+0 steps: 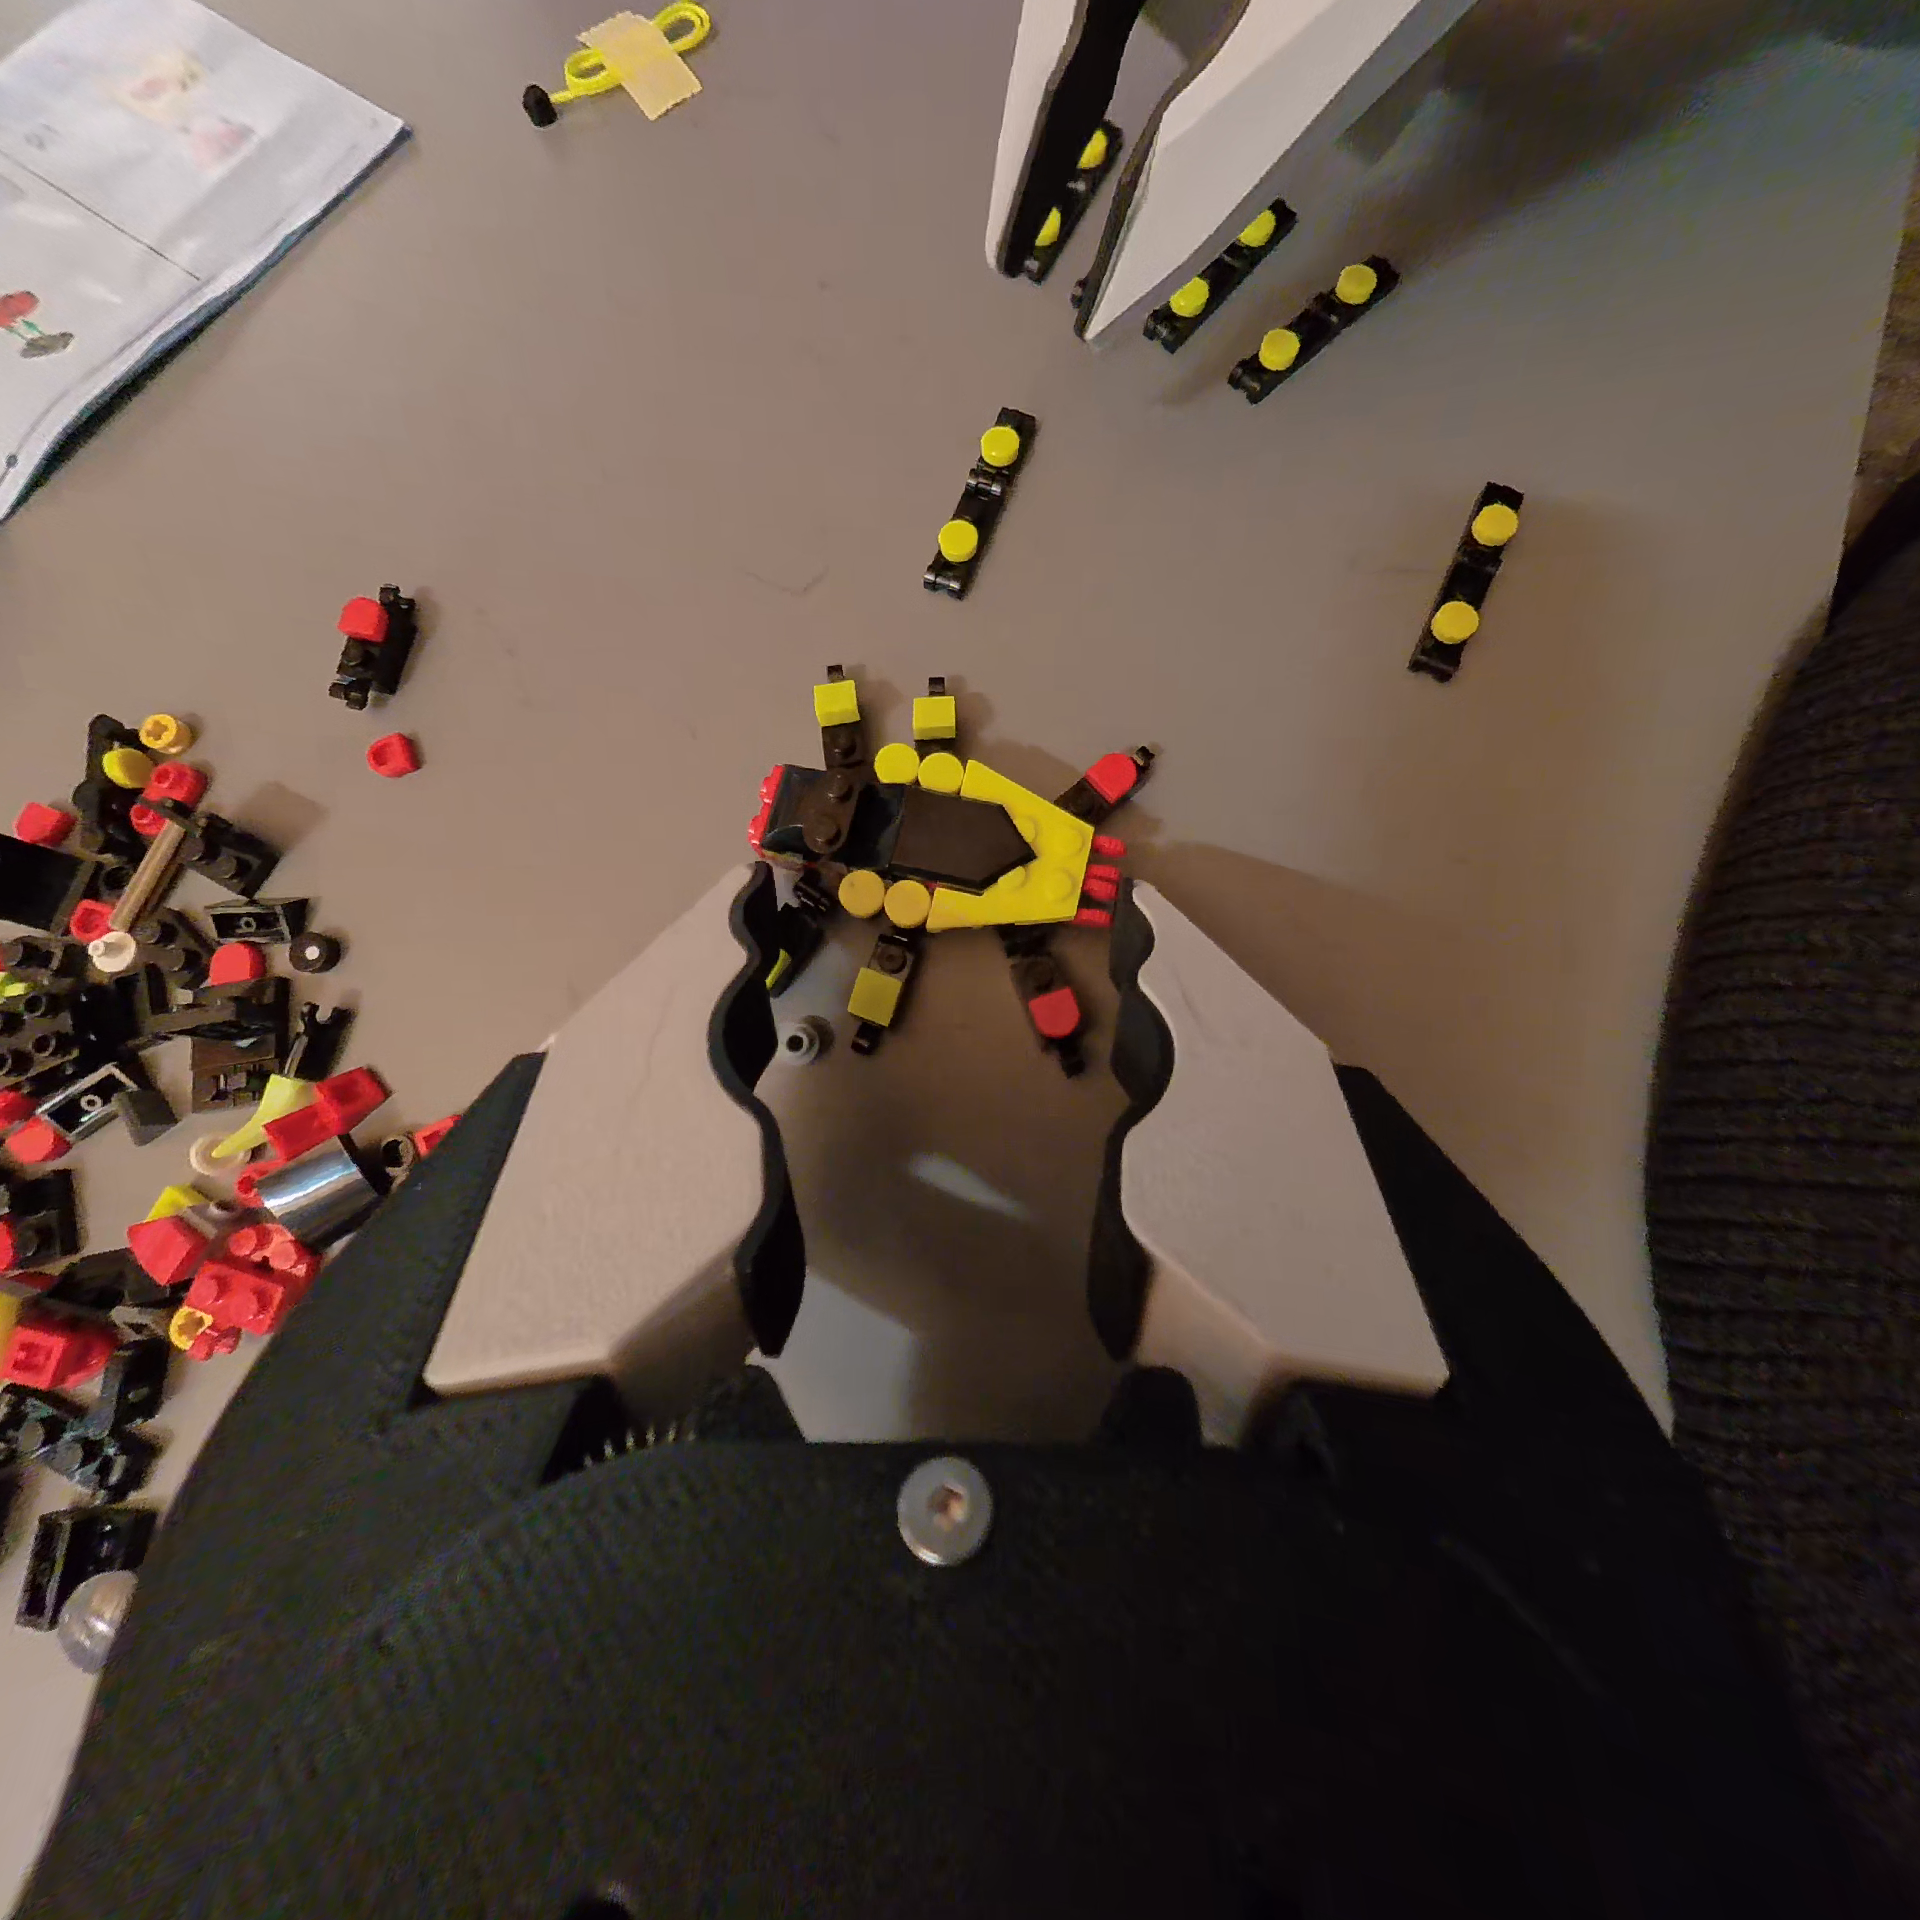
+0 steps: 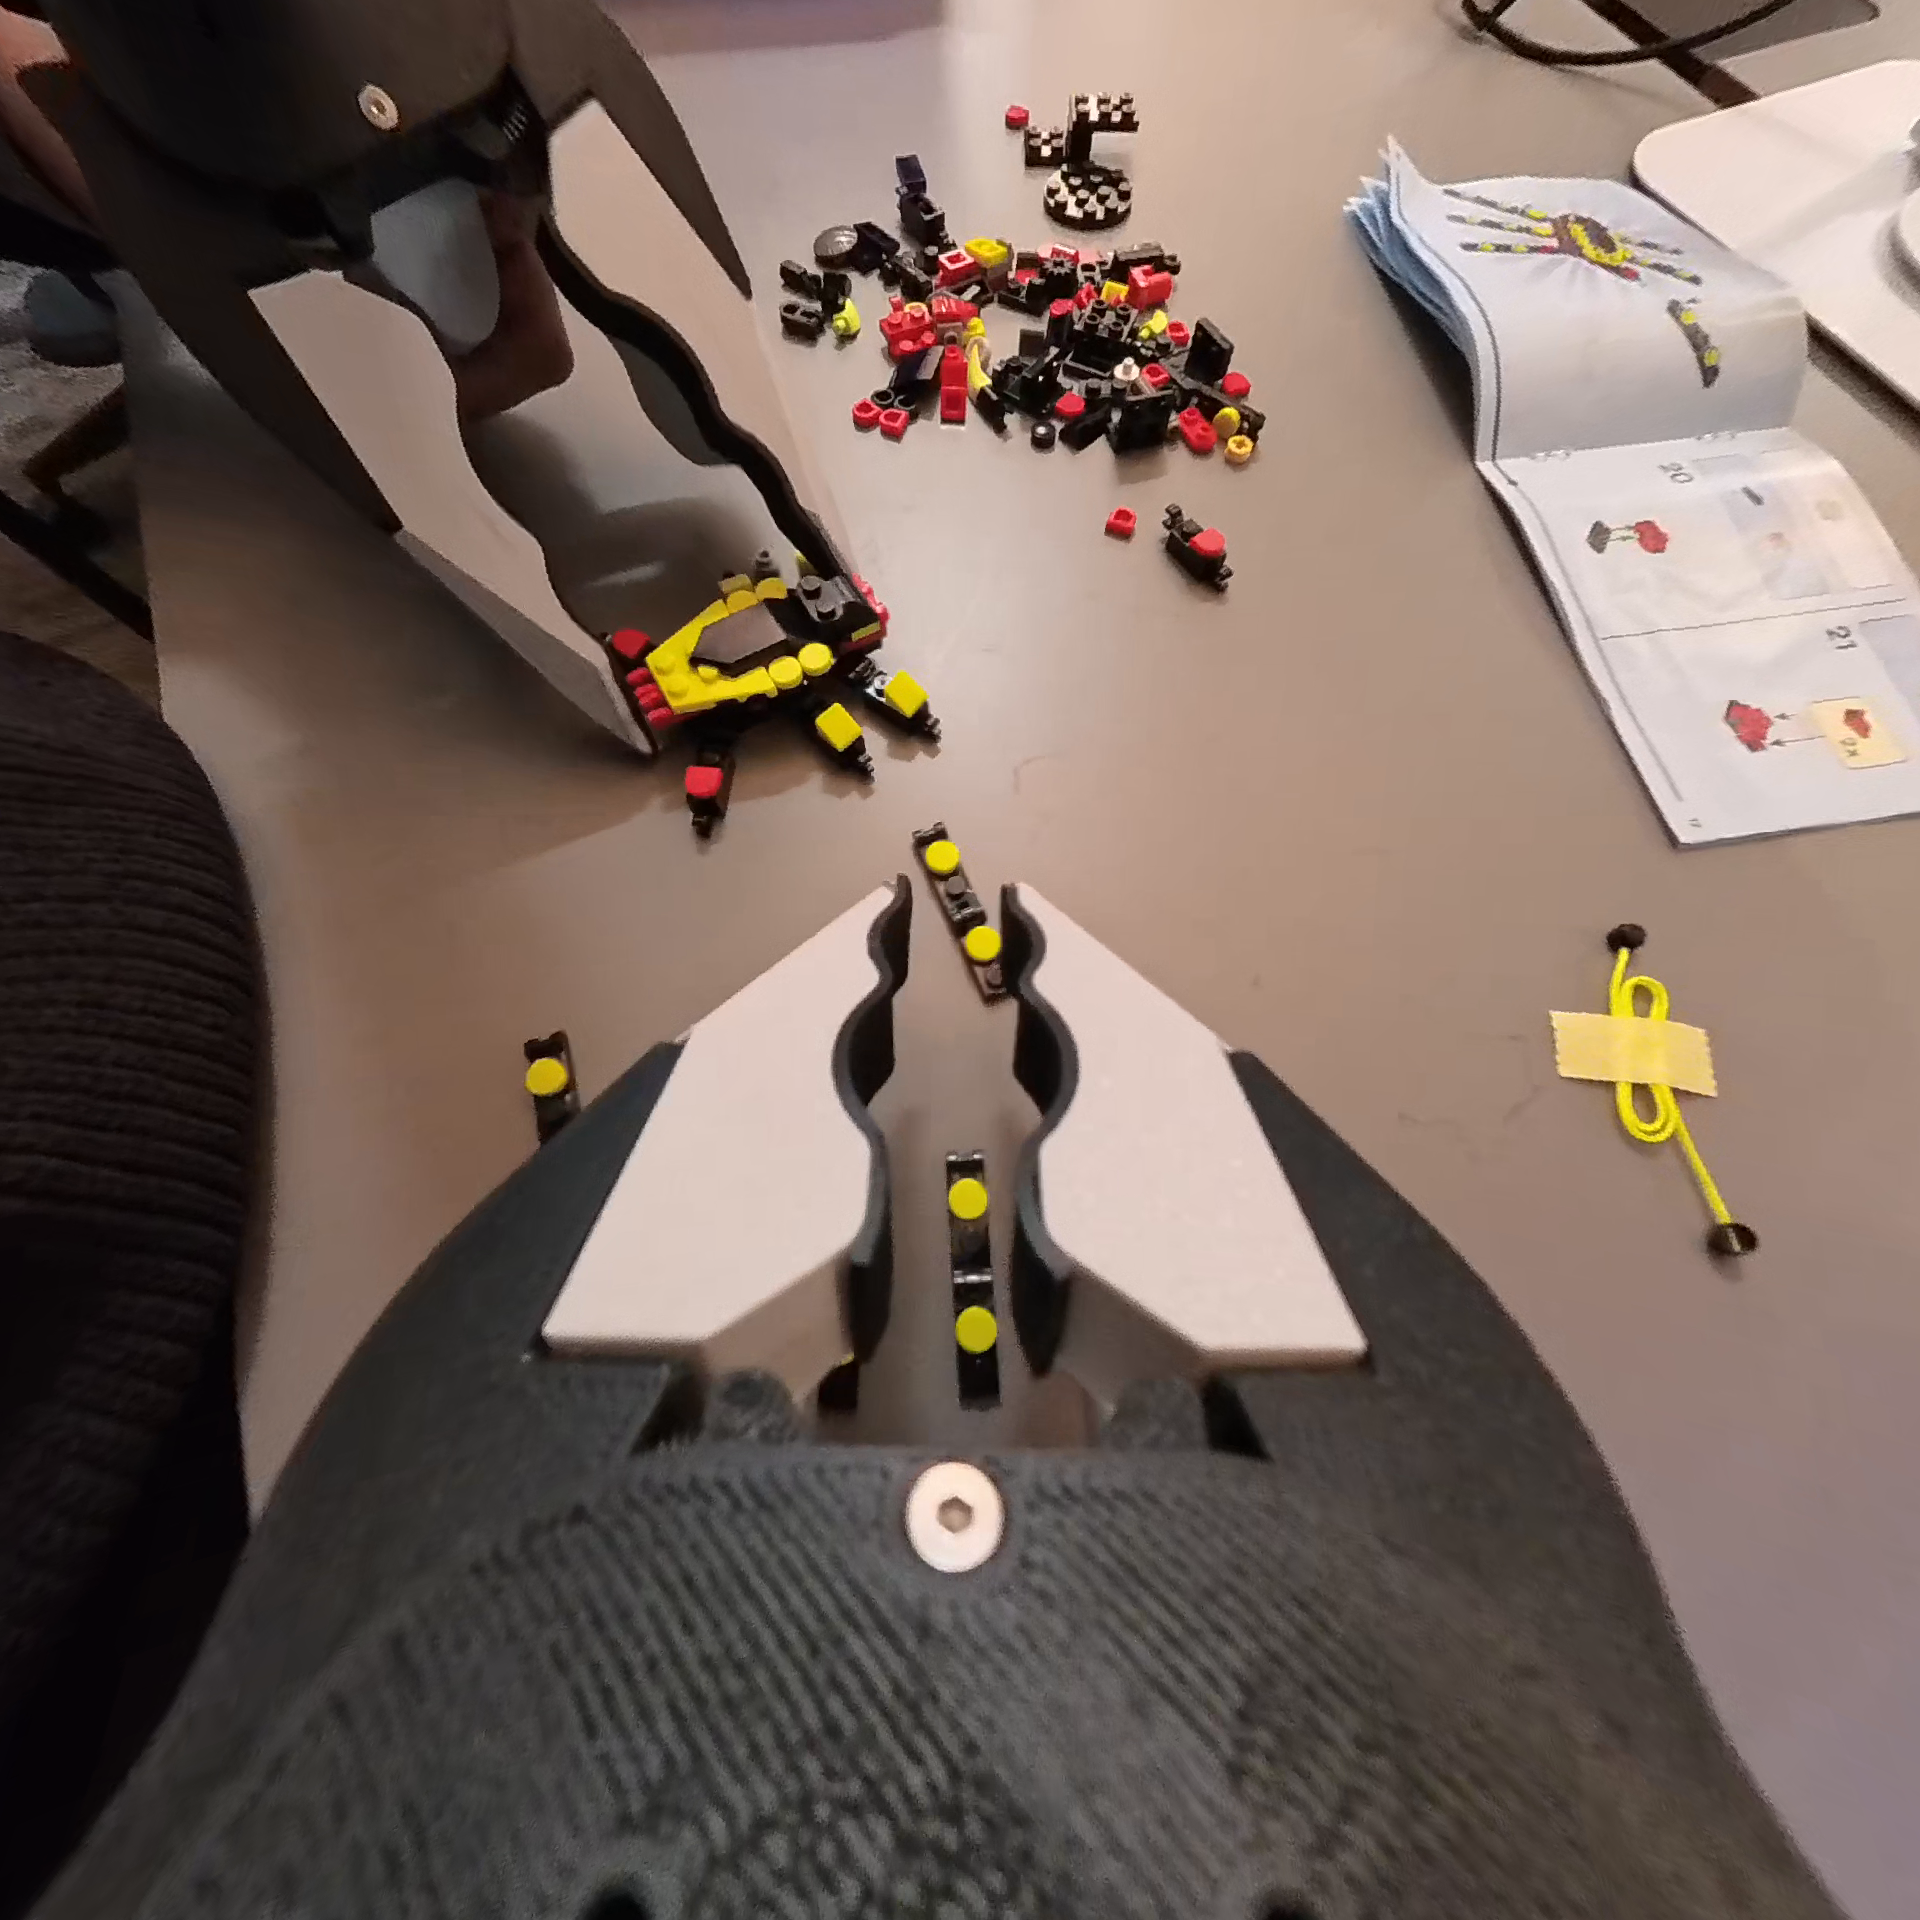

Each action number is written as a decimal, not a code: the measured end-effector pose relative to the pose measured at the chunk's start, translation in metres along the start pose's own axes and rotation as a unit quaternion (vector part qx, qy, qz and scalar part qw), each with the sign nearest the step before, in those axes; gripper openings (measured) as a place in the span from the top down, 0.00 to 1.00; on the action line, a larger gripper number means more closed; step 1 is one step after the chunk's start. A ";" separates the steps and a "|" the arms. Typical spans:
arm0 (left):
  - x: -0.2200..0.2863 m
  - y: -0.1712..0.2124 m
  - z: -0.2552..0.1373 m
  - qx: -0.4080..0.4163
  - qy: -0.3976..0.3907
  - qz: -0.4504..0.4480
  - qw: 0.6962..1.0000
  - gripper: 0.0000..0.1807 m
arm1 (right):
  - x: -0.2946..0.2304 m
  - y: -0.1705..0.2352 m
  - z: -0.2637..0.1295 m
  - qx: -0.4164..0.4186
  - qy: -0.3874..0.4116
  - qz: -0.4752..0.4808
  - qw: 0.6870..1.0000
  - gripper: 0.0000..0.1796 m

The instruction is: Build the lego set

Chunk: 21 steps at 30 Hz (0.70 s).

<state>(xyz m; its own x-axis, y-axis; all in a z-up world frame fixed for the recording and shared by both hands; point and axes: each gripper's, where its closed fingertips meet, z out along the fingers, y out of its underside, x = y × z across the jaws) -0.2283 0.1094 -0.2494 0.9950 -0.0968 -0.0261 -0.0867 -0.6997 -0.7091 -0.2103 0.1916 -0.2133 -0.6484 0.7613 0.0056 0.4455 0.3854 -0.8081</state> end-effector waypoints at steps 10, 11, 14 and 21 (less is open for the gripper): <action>-0.001 -0.007 -0.005 0.025 0.015 -0.024 0.999 0.66 | 0.005 0.003 0.001 -0.006 0.008 0.003 1.000 0.90; -0.001 -0.007 -0.005 0.027 0.016 -0.026 0.999 0.66 | 0.005 0.004 0.001 -0.007 0.007 0.004 1.000 0.90; -0.002 -0.010 -0.007 0.034 0.012 -0.022 0.999 0.66 | 0.004 0.004 0.000 -0.006 0.006 0.003 1.000 0.90; -0.001 -0.017 -0.010 0.057 0.018 -0.032 0.998 0.66 | 0.002 0.003 0.002 -0.006 0.001 0.002 1.000 0.90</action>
<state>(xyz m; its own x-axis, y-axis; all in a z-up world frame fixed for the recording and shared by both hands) -0.2279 0.1141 -0.2298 0.9956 -0.0812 0.0461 -0.0143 -0.6208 -0.7838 -0.2110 0.1934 -0.2167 -0.6453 0.7639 0.0047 0.4545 0.3889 -0.8013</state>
